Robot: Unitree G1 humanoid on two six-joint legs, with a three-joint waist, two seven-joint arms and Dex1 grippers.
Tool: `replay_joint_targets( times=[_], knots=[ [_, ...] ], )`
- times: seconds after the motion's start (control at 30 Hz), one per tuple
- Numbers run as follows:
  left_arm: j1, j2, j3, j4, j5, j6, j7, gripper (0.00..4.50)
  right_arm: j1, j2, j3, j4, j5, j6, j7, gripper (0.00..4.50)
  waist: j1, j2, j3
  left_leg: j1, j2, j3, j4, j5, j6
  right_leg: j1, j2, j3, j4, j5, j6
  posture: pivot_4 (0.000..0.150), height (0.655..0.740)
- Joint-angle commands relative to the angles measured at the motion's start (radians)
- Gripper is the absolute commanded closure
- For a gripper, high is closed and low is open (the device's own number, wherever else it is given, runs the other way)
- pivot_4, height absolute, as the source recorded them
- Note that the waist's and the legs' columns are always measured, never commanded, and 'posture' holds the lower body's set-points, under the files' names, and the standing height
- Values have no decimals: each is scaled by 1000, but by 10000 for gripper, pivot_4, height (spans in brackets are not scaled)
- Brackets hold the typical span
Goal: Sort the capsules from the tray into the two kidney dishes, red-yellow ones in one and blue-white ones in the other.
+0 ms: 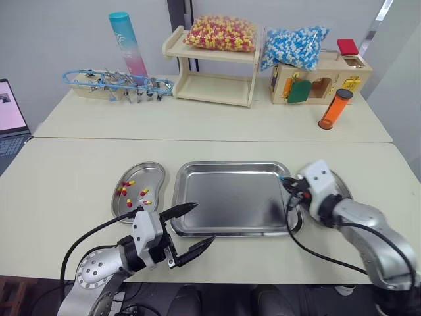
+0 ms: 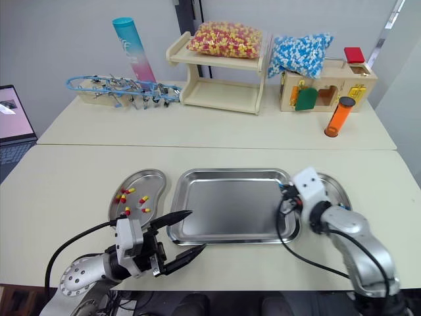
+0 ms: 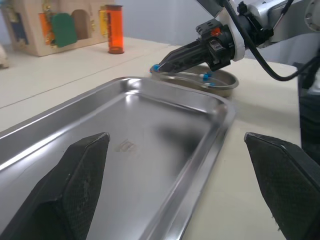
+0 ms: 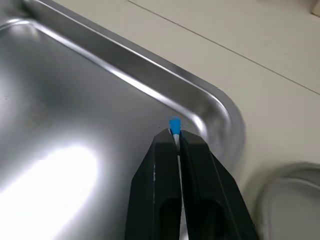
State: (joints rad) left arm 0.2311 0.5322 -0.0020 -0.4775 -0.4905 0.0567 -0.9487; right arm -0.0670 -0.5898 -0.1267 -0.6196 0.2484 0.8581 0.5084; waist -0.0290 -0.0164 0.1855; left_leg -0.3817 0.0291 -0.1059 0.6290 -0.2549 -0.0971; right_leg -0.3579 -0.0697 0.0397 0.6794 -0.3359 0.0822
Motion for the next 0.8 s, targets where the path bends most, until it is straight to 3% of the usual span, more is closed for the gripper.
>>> replay_joint_targets(
  times=[0.03,0.3,0.43,0.8],
  knots=[
    [-30,21,-29,-36,-34,13,-42,0,89,-71,-162,-27,38,-16,65,44761,0,0,0,0,0,0,0,0,0,0,0,0,0,0,0,1500,7400],
    [-59,29,-47,-29,-46,16,-84,0,120,-91,-240,61,85,78,50,44761,-12,0,0,2,0,0,0,0,0,1,1,2,1,0,0,1500,7400],
    [-62,22,-47,-31,-43,17,-81,0,115,-77,-283,70,125,107,42,34777,-4,0,0,1,0,0,0,0,0,1,1,1,0,0,0,1500,7400],
    [-114,-1,-70,-36,-64,44,-62,0,214,-141,-368,37,159,-2,122,139,0,0,0,1,0,0,0,0,0,1,1,1,0,0,0,1500,7400]
  ],
)
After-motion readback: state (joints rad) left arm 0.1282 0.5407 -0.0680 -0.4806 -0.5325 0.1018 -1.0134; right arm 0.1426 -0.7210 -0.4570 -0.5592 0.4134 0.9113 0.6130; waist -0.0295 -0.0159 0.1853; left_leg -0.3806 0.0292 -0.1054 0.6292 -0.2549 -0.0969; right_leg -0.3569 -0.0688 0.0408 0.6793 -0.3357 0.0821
